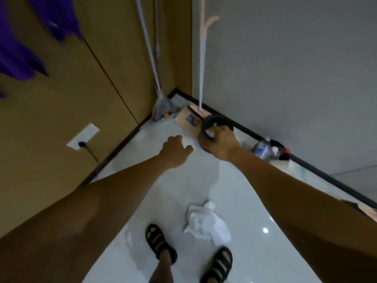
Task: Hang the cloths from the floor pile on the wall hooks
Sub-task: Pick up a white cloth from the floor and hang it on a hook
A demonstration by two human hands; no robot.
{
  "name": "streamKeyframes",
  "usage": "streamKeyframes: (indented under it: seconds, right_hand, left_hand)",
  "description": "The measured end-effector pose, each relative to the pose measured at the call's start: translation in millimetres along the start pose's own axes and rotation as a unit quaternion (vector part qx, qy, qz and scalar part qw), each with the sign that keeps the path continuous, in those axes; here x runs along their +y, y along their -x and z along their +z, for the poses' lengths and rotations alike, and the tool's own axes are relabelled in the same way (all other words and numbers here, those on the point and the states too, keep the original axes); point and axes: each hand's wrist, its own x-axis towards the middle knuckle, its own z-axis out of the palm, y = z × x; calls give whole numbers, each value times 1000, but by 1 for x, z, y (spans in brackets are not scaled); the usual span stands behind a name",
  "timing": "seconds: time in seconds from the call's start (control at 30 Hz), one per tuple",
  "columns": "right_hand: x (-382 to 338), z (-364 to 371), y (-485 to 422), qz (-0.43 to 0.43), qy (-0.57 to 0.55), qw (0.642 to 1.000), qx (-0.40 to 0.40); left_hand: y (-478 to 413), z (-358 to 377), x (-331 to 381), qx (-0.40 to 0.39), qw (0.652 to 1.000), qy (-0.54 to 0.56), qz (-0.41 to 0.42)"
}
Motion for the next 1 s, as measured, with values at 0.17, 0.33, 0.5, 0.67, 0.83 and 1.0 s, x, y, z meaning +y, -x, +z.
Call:
streamKeyframes:
  seconds: [0.17, 0.33, 0.5, 0.67, 0.83, 1.0]
  right_hand:
    - [134, 110, 12, 72, -11, 994, -77]
    - [235, 254, 0, 122, -22, 981, -150]
    - [321, 406, -23, 159, -22, 967, -197]
    - [375, 524, -45, 165, 1, 963, -215]
    - [391, 581, -63, 185, -1, 957, -221]
    - [364, 565, -46, 150, 35, 959, -236]
  left_hand:
    - [-27, 165, -34, -76, 996, -21, -50]
    - [-69, 307, -112, -130, 985, -41, -104]
    - [-113, 428, -197, -156, 981, -31, -110]
    - [-139, 512, -272, -173, 976, -12, -130]
    - [-151, 541, -310, -170, 976, 23, -132]
    - [-144, 518, -308, -161, 983, 30, -86]
